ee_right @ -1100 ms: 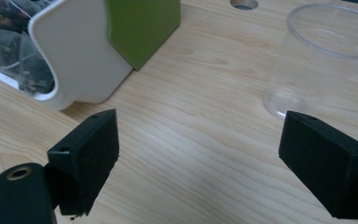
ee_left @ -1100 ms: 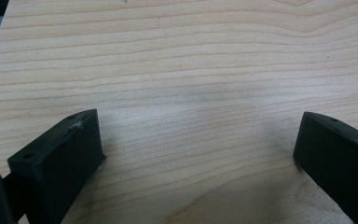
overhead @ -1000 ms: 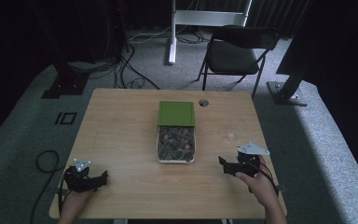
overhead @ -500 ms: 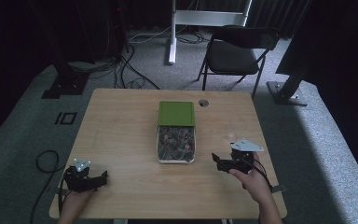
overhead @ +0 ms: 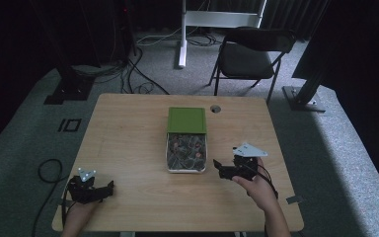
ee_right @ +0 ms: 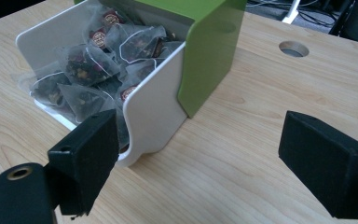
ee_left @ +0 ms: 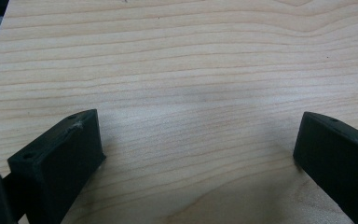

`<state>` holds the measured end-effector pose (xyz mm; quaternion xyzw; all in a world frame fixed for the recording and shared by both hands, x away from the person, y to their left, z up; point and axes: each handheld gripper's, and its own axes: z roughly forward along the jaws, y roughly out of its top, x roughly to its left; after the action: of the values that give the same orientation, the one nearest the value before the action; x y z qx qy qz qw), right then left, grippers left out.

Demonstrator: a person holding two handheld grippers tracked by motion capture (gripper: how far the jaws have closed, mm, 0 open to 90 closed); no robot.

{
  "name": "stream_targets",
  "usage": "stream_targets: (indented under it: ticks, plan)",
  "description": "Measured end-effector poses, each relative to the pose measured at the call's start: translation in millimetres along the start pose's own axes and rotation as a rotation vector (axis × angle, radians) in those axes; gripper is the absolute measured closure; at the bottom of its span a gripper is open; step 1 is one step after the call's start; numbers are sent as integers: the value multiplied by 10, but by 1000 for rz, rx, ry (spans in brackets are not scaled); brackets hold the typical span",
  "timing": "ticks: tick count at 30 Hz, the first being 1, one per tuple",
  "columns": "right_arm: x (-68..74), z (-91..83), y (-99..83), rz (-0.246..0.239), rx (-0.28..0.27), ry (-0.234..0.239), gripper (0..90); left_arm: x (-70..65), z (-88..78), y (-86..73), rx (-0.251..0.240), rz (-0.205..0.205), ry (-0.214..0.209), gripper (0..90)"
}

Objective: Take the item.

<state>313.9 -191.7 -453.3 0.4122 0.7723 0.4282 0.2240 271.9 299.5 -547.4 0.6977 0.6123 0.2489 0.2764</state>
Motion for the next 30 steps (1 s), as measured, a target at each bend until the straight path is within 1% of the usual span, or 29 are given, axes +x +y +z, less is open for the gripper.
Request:
stream_targets:
  ticks: [7, 16, 19, 20, 27, 30]
  plan:
    - [43, 21, 65, -13, -8, 12, 122, 0, 0, 0, 0, 0, 0, 16]
    - [111, 65, 141, -41, -14, 35, 123, 0, -1, 0, 1, 0, 0, 16]
    - [140, 83, 161, -44, -15, 45, 123, 0, -1, 0, 1, 0, 0, 16]
    - [147, 90, 166, -48, -17, 49, 139, 0, -1, 0, 1, 0, 0, 16]
    - [217, 140, 193, -51, -12, 66, 140, 0, -1, 0, 1, 0, 0, 17]
    - [249, 162, 210, -61, -12, 71, 141, 0, -1, 0, 1, 0, 0, 16]
